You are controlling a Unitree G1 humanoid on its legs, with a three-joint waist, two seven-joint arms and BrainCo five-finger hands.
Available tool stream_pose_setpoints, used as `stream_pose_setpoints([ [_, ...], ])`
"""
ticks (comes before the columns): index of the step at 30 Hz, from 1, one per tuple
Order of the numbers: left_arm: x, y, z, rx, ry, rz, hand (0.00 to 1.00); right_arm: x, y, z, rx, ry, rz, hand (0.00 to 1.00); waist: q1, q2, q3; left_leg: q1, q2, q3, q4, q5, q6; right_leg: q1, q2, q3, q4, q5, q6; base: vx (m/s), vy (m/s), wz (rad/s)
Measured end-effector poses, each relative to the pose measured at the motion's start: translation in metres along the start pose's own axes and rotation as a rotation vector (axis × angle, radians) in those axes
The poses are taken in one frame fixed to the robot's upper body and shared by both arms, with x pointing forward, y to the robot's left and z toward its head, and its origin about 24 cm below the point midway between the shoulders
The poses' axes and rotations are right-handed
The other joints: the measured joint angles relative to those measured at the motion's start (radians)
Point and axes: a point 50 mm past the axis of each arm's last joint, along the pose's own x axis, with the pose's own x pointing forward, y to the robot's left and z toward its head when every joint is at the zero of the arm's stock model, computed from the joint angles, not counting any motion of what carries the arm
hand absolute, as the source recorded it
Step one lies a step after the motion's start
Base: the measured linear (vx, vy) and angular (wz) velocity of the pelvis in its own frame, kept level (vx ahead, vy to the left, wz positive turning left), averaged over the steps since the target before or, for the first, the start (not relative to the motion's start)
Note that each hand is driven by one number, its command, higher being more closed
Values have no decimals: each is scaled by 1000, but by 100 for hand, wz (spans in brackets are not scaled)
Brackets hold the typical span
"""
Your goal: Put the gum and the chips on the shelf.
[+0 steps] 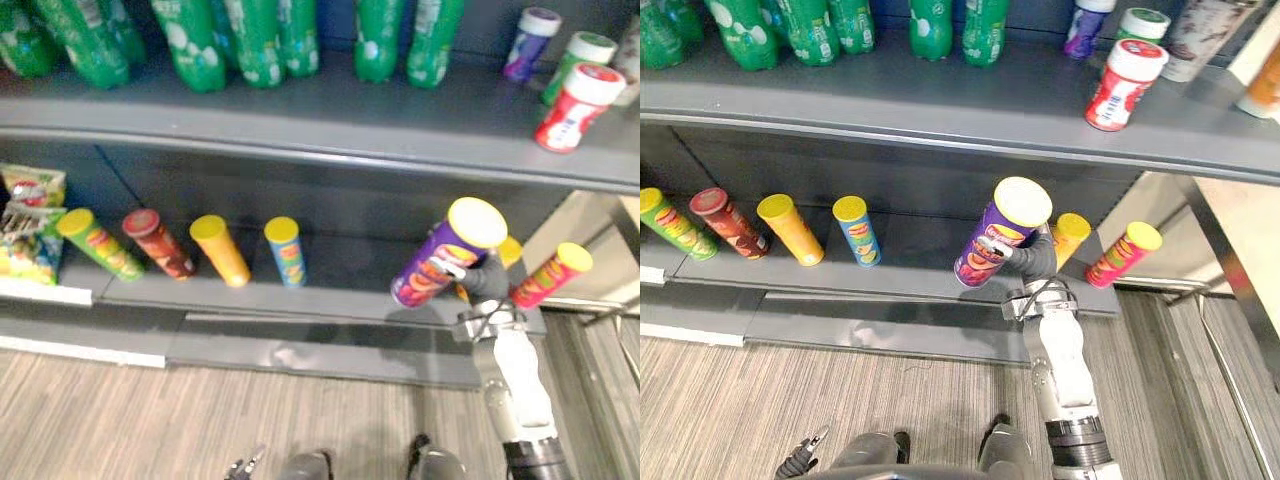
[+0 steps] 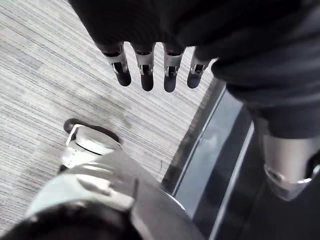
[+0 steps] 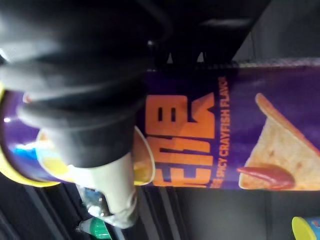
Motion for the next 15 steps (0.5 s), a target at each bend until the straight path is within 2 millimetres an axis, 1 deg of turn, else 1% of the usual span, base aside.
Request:
stream_pose_setpoints([
  [1, -1, -5, -4, -10, 9, -10, 0, 0, 0, 2, 5, -8, 2, 100, 2, 31, -2, -19, 36, -5, 17, -7, -13, 11, 34, -20, -26, 3, -10, 96, -234, 13],
  [2, -2, -10, -9, -22, 20, -19, 0, 0, 1, 2, 6, -10, 3, 100, 5, 45, -1, -20, 66, -7, 3, -11, -21, 14, 64, -32, -45, 7, -23, 83, -222, 1],
  [3, -2, -11, -10, -29, 23, -20, 0, -1, 0, 2, 7, -7, 0, 100, 6, 47, -1, -17, 77, -7, -11, -10, -25, 14, 75, -37, -50, 6, -30, 67, -201, 3],
  [4, -2, -10, -10, -35, 21, -15, 0, -5, -1, 0, 18, 2, -10, 100, 2, 46, -1, -15, 91, -16, -40, 0, -41, 16, 89, -54, -58, 4, -41, 41, -154, 14],
  [5, -2, -10, -9, -36, 20, -15, 0, -7, -1, -1, 35, 6, -18, 100, -1, 46, -2, -15, 98, -21, -55, 5, -48, 18, 95, -62, -64, 4, -46, 49, -200, 27],
  [7, -2, -9, -11, -44, 26, -9, 0, -14, -3, -4, 50, 26, -37, 100, -15, 46, -2, -9, 112, -34, -107, 35, -63, 35, 108, -93, -100, 10, -59, 44, -152, 28],
  [9, -1, -9, -11, -47, 32, -5, 0, -23, -3, -4, 51, 37, -50, 100, -25, 48, -3, 5, 117, -44, -165, 73, -71, 55, 114, -121, -139, 21, -70, 52, -84, 36],
  [11, -1, -10, -10, -44, 30, -3, 0, -28, -3, -6, 62, 44, -63, 100, -36, 49, -4, 17, 120, -25, -218, 108, -75, 67, 113, -142, -168, 32, -73, 42, -38, 29],
  [13, -1, -10, -11, -23, 35, 3, 0, -33, 1, -9, 81, 56, -71, 100, -35, 52, -10, 28, 119, -13, -251, 123, -76, 76, 114, -143, -194, 45, -72, 15, -7, 5],
  [15, -1, -9, -14, -19, 46, 16, 0, -39, 9, -14, 105, 85, -51, 100, -38, 52, -20, 44, 118, 12, -281, 136, -75, 90, 117, -135, -231, 64, -70, 39, 29, -14],
])
